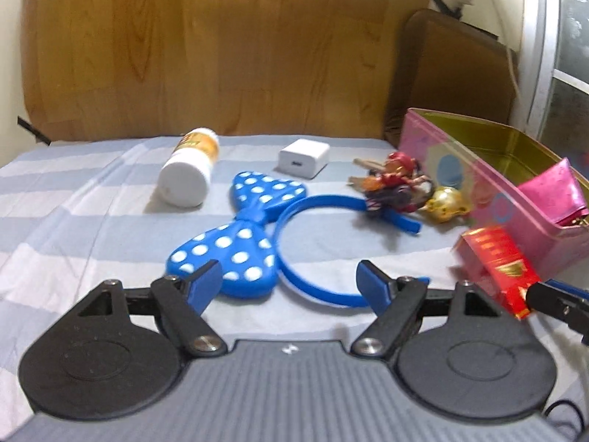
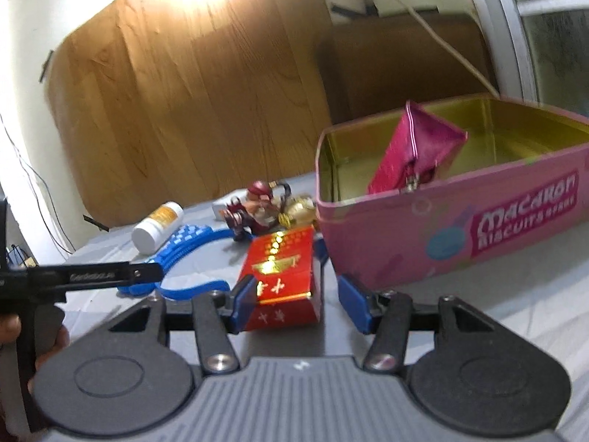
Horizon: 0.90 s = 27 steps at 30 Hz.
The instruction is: Organize rigid objects
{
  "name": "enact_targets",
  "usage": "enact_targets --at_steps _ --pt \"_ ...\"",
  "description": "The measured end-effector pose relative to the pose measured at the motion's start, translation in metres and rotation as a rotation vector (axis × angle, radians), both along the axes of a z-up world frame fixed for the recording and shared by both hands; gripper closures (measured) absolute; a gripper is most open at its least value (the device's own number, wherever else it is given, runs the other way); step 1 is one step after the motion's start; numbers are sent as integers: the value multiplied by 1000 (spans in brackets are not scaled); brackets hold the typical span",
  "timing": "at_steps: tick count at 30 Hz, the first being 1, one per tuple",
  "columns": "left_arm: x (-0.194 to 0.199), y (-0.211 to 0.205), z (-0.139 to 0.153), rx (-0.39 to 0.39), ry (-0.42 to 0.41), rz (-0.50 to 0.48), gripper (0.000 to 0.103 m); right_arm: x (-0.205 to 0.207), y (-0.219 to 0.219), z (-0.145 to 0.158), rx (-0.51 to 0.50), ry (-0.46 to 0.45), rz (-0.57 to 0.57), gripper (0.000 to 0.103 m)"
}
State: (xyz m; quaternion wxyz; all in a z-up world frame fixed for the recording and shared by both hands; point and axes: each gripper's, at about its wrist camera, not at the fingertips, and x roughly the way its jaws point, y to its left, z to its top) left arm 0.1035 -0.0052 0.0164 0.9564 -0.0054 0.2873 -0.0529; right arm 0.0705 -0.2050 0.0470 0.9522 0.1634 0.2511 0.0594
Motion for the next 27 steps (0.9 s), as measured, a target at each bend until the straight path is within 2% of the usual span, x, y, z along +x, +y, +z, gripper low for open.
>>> enact_targets --at_steps 4,6,7,11,16,18,22,27 --pt "0 7 -5 10 0 19 22 12 -3 -9 85 69 28 55" --pt "0 11 -7 7 2 23 21 15 7 -9 75 77 60 55" --pt "0 14 -8 4 4 27 21 17 16 -8 47 79 84 59" --pt "2 24 -11 -8 8 37 21 19 57 -7 -65 71 207 63" --pt "3 33 -15 -36 22 41 21 10 96 -7 -235 11 300 63" --pt "3 36 -17 -50 23 39 20 6 102 -6 -266 -11 311 60" --pt "2 39 -18 -76 13 31 18 0 102 -6 -265 -32 313 58" --pt "-4 43 -12 -146 -1 21 18 -4 87 -2 -198 -59 274 55"
